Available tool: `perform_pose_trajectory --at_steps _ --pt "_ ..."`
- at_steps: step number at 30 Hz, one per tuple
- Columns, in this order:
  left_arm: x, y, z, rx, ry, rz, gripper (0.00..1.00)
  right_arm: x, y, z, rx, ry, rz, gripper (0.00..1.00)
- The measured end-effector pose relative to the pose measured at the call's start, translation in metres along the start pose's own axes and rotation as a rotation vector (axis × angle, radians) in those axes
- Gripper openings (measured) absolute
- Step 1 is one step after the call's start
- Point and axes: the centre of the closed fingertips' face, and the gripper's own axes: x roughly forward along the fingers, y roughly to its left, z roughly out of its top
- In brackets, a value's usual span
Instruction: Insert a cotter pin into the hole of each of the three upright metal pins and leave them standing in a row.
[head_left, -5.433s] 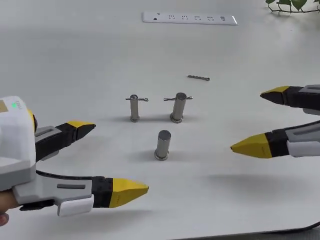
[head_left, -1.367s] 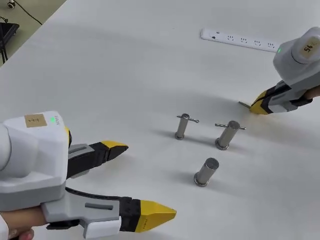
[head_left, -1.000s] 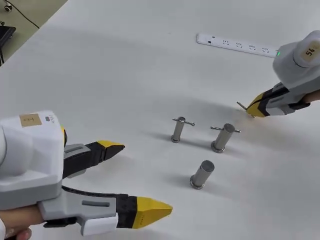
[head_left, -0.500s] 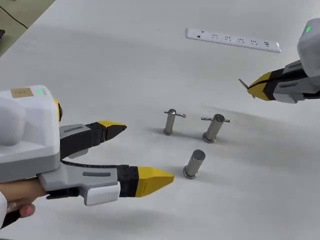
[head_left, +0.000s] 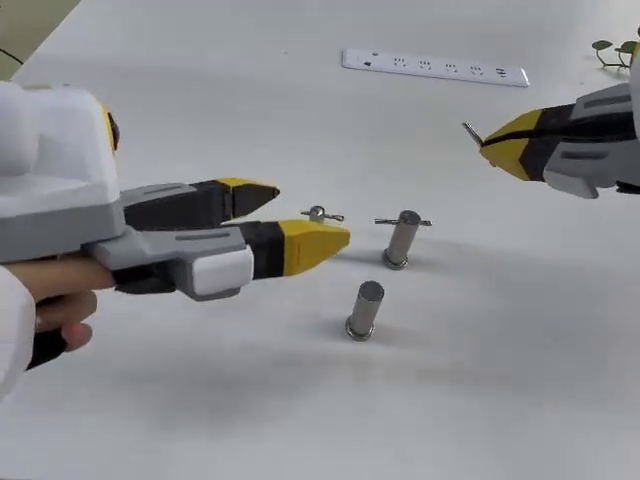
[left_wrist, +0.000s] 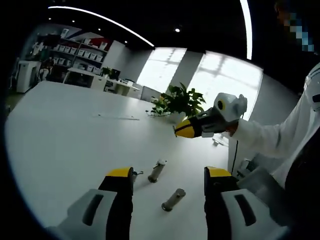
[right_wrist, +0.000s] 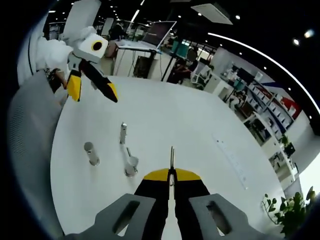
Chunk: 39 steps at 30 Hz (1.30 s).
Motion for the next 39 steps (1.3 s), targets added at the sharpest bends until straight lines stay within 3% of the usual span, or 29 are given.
perform_pose_trajectory --at_steps 3,6,10,13,18,26,39 --pt "0.006 -0.006 0.009 0.015 -0.024 -0.030 0.47 -0.003 0.007 0.004 -0.025 -0.007 -0.010 0.00" --pt "0.014 -0.011 0.017 -0.012 -0.034 -0.060 0.46 -0.006 0.012 0.008 -0.056 -0.014 -0.017 0.00" --pt "0.025 -0.017 0.022 -0.014 -0.028 -0.087 0.41 -0.009 0.026 0.016 -0.136 -0.018 -0.026 0.00" --pt "0.031 -0.020 0.023 -0.015 -0.020 -0.104 0.39 -0.010 0.040 0.024 -0.129 -0.039 -0.001 0.00" --pt "0.039 -0.026 0.020 -0.010 0.006 -0.128 0.36 -0.010 0.057 0.035 -0.150 -0.055 0.016 0.00" --pt "0.045 -0.034 0.011 -0.023 0.051 -0.167 0.25 -0.006 0.072 0.042 -0.182 -0.063 0.025 0.00" --pt "0.048 -0.033 0.000 -0.042 0.086 -0.164 0.11 -0.005 0.079 0.043 -0.279 -0.043 0.012 0.00"
